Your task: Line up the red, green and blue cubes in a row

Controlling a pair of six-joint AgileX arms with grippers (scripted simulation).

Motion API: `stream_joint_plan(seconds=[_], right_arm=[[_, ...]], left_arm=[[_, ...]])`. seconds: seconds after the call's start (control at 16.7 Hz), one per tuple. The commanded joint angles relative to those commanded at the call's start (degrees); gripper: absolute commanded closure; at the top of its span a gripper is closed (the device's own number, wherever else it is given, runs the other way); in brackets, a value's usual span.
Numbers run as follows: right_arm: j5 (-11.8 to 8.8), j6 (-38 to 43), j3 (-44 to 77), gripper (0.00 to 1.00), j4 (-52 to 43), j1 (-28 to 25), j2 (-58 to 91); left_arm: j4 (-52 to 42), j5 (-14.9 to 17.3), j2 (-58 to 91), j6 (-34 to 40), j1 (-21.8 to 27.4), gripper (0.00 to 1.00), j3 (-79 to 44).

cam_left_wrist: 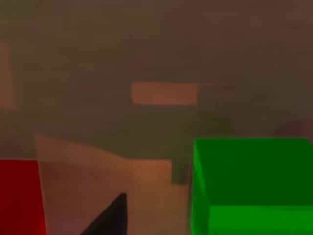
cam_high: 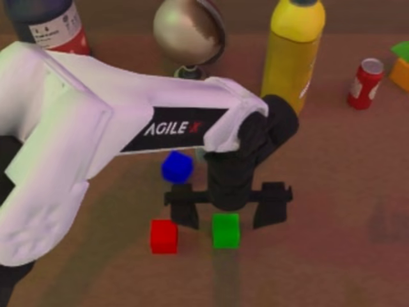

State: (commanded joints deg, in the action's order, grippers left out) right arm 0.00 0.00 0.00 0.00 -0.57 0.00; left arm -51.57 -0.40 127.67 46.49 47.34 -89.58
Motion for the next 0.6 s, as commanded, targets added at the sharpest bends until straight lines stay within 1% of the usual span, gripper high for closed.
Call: stream_joint_plan(seconds=[0.36, 0.48, 0.6], right_arm=[[0.0, 0.0, 0.0, 0.00, 0.0, 0.0, 0.0], [0.0, 0.0, 0.0, 0.00, 0.0, 0.0, 0.0], [0.0, 0.0, 0.0, 0.00, 0.0, 0.0, 0.0]], left_arm=[[-0.2, 0.0, -0.1, 0.0, -0.1, 0.00, -0.2], [-2.4, 0.0, -0.7, 0.1, -0.3, 0.00, -1.7], [-6.7, 0.0, -2.0, 0.3, -0.6, 0.00, -4.2]])
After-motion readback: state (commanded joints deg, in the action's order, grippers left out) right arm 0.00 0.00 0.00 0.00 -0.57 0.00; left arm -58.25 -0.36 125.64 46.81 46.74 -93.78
